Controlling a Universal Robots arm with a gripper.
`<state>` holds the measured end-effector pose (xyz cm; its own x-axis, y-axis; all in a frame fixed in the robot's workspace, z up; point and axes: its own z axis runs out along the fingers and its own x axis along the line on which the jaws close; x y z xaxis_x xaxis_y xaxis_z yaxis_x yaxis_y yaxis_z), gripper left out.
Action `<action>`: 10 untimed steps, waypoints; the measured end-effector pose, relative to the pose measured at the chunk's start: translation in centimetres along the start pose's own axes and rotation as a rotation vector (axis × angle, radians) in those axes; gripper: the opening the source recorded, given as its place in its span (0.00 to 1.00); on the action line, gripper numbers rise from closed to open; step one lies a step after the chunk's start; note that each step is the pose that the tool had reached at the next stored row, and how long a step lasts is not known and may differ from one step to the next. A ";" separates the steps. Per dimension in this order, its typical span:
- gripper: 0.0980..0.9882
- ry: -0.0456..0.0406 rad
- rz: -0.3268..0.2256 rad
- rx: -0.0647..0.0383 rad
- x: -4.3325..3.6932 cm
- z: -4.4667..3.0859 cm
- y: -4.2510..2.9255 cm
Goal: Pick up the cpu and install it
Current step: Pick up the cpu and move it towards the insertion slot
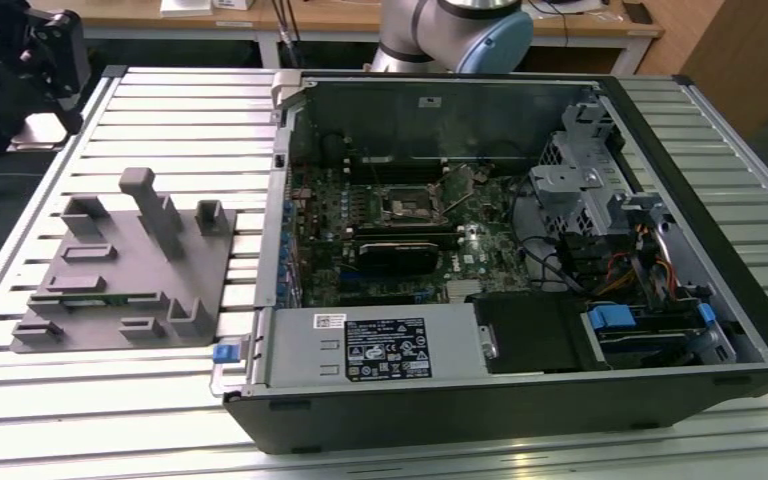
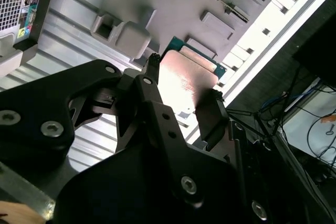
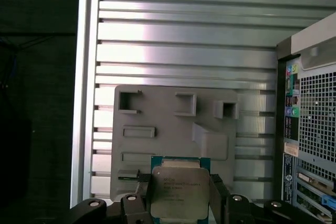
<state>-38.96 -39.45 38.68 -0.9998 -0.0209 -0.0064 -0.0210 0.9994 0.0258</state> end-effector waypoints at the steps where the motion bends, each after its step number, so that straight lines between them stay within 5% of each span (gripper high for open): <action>1: 0.48 0.0000 0.000 0.000 -0.13 0.00 0.00; 10: 0.48 0.0000 0.000 0.000 -1.74 0.05 -0.04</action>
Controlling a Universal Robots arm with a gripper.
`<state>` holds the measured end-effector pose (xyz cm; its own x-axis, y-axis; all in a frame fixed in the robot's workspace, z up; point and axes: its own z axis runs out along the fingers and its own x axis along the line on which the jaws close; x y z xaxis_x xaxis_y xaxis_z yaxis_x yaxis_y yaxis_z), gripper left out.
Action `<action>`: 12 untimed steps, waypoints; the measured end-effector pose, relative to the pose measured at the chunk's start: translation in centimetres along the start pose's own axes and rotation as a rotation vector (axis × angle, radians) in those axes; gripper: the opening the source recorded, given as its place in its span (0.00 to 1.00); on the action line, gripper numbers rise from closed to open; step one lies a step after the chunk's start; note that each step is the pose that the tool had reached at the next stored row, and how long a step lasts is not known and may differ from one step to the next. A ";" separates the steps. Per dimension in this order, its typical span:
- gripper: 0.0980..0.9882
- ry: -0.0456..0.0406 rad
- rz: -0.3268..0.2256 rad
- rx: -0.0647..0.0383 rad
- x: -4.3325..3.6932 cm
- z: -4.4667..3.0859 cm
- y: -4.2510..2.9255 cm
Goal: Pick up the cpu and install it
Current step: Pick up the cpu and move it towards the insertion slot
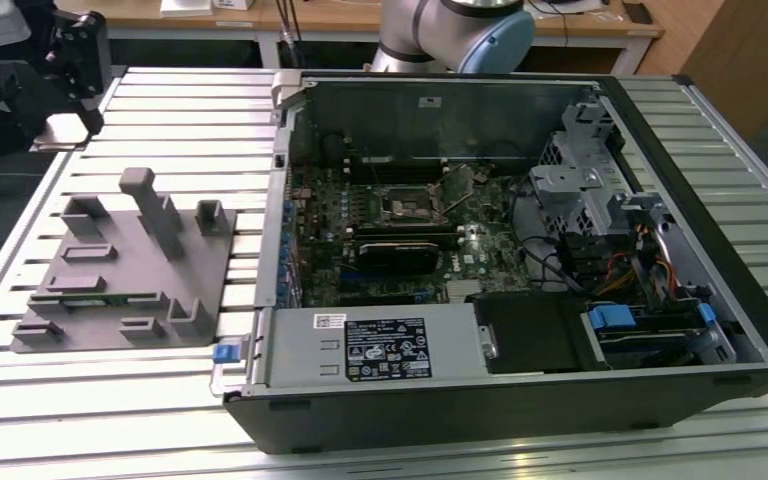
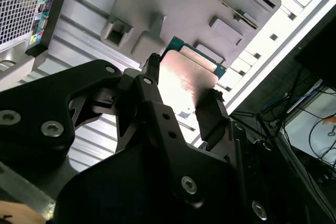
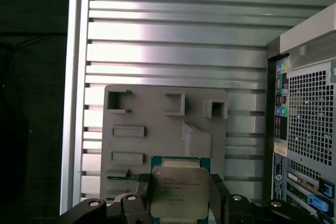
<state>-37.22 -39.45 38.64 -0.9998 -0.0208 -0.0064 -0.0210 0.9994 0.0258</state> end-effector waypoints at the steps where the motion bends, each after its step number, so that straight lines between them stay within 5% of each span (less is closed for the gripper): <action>1: 0.48 0.0000 0.000 0.000 -0.12 0.00 0.00; 12: 0.48 0.0000 0.000 0.000 -1.87 0.02 -0.04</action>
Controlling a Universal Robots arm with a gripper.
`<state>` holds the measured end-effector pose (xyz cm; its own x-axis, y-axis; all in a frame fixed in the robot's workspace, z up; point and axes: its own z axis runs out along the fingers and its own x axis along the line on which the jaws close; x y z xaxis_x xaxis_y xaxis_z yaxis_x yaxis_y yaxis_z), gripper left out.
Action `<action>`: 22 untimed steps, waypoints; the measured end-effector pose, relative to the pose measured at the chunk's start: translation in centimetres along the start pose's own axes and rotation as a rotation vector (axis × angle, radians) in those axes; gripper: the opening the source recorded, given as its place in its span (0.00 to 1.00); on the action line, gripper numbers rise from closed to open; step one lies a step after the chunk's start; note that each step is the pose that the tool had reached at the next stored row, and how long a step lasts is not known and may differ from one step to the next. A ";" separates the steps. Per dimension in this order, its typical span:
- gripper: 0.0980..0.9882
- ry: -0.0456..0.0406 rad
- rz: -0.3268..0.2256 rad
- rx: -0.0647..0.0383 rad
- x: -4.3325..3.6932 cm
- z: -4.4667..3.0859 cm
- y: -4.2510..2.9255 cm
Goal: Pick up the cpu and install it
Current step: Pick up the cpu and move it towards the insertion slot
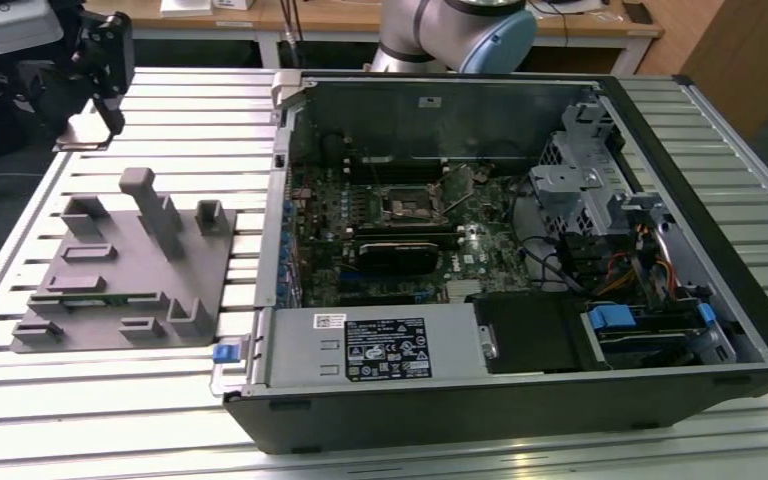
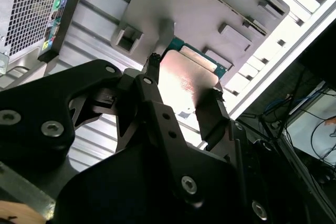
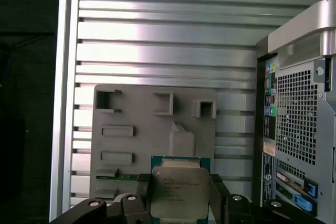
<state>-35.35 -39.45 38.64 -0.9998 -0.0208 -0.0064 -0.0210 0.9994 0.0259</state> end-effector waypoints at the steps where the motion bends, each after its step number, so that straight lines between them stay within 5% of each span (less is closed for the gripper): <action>1: 0.48 0.0000 0.000 0.000 -0.13 0.00 0.00; 22: 0.48 0.0000 0.000 0.000 -2.34 0.03 -0.04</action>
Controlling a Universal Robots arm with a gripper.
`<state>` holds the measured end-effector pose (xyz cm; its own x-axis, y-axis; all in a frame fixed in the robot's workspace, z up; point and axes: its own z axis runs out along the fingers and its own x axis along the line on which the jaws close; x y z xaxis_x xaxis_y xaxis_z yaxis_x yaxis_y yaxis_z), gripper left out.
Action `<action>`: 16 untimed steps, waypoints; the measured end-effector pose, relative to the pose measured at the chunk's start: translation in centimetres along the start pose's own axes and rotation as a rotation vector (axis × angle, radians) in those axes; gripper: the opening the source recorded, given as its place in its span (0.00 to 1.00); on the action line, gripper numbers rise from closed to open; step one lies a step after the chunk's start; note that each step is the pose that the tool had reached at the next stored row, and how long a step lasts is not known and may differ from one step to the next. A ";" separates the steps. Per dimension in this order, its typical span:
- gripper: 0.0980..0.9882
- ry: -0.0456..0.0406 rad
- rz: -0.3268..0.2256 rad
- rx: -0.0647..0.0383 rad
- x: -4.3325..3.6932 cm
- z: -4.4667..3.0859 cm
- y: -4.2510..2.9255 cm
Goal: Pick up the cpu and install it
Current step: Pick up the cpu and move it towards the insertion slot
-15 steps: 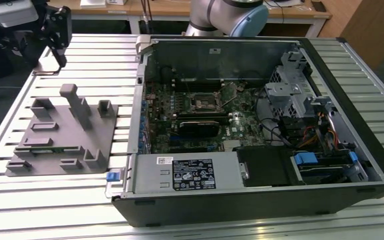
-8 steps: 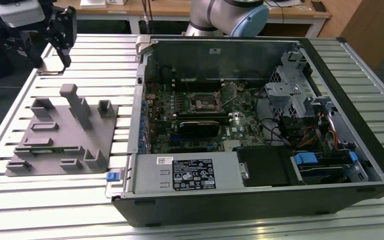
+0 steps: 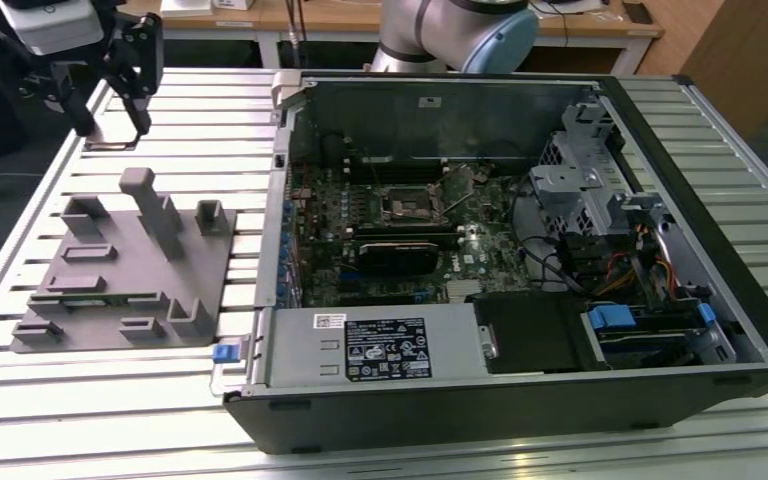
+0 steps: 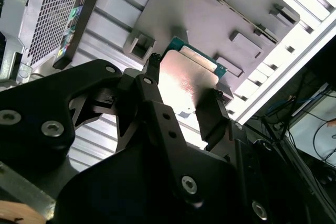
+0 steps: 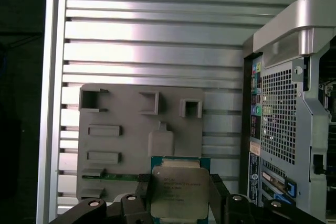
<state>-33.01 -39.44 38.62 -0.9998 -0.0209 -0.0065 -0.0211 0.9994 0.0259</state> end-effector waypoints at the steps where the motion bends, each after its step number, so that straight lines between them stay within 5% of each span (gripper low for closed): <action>1: 0.48 0.0000 0.000 0.000 -0.12 0.00 0.00; 16: 0.48 0.0000 0.000 0.000 -1.48 0.08 -0.03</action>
<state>-31.53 -39.44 38.55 -0.9998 -0.0209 -0.0065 -0.0210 0.9994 0.0259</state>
